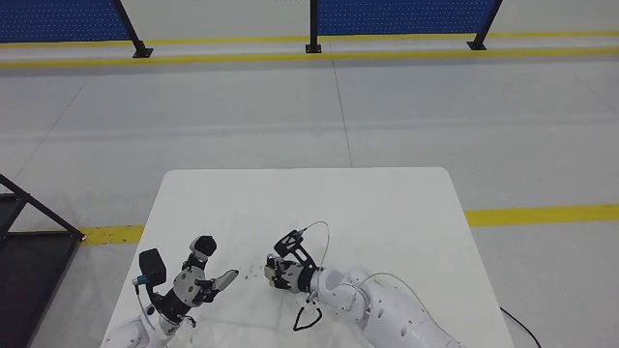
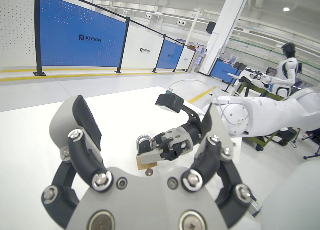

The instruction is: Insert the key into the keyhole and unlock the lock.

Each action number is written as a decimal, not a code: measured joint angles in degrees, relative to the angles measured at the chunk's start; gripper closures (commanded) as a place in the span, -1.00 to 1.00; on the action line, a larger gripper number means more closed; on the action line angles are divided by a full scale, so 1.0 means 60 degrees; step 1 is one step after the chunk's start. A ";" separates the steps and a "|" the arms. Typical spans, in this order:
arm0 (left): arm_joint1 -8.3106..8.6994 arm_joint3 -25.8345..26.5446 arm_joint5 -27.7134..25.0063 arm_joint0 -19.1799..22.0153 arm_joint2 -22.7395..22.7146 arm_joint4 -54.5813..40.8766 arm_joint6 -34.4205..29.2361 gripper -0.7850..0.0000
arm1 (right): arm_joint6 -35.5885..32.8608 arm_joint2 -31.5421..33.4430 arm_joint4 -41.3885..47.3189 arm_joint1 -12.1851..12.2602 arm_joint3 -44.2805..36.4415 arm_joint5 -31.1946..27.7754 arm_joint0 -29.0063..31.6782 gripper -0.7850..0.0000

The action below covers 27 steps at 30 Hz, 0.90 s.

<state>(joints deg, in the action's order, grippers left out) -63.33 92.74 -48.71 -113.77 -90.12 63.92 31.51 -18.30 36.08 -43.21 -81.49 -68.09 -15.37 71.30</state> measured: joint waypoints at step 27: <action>0.0000 0.0000 0.0000 0.0000 0.0000 0.0000 0.0000 -1.00 | 0.1090 0.1778 -0.3516 0.0996 -0.3083 -0.0111 0.1581 -1.00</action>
<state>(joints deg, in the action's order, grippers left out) -63.33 92.74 -48.71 -113.77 -90.12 63.92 31.51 -11.75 46.75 -64.31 -75.52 -86.59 -16.04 80.79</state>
